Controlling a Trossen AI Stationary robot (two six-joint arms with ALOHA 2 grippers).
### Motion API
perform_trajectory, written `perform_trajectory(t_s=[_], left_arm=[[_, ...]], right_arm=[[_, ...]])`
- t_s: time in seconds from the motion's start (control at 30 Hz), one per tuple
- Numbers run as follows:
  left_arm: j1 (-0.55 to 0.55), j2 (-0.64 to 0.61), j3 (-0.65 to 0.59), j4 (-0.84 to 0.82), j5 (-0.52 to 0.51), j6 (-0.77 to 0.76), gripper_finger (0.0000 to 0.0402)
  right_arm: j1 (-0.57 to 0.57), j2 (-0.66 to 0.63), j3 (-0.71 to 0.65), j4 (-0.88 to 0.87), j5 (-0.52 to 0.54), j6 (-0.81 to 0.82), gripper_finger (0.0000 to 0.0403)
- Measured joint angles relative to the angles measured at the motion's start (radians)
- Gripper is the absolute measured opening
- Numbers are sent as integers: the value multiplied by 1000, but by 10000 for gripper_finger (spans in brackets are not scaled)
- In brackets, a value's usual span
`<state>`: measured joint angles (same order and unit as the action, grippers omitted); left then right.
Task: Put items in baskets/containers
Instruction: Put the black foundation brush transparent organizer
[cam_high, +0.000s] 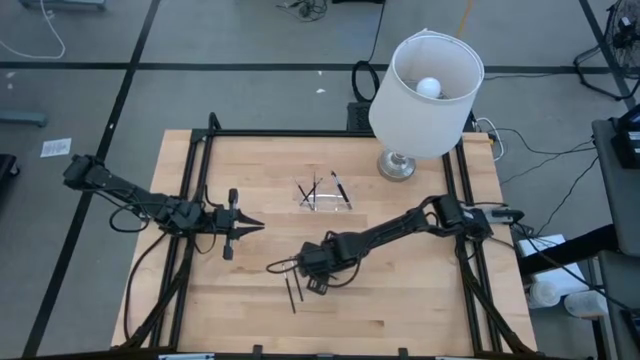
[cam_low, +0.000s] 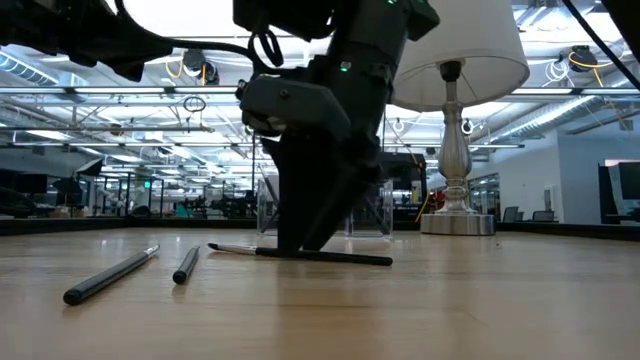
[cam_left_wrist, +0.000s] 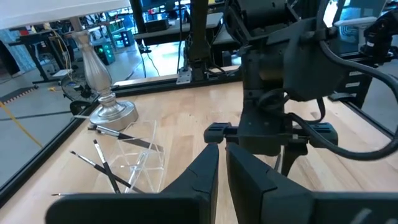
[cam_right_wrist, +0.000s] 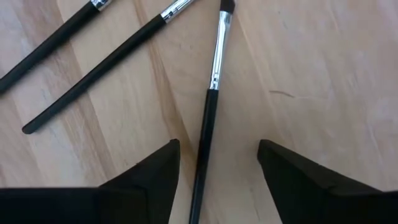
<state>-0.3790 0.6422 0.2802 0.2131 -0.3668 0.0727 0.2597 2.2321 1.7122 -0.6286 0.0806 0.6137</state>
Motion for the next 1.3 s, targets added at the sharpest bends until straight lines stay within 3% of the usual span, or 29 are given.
perform_trajectory(t_s=[0.27,0.6,0.87,1.17,1.3], left_arm=[[0,0,0,1,0,0,42],[0,0,0,2,0,0,42],[0,0,0,2,-1,0,42],[-1,0,0,24,1,1,42],[-8,0,0,74,61,32,42]], right_arm=[[-4,1,-72,30,8,-2,161],[-2,-2,-187,122,4,-13,13],[2,-2,-214,219,19,-47,7],[40,-78,-219,367,172,-167,2],[69,-127,-221,363,251,-199,1]])
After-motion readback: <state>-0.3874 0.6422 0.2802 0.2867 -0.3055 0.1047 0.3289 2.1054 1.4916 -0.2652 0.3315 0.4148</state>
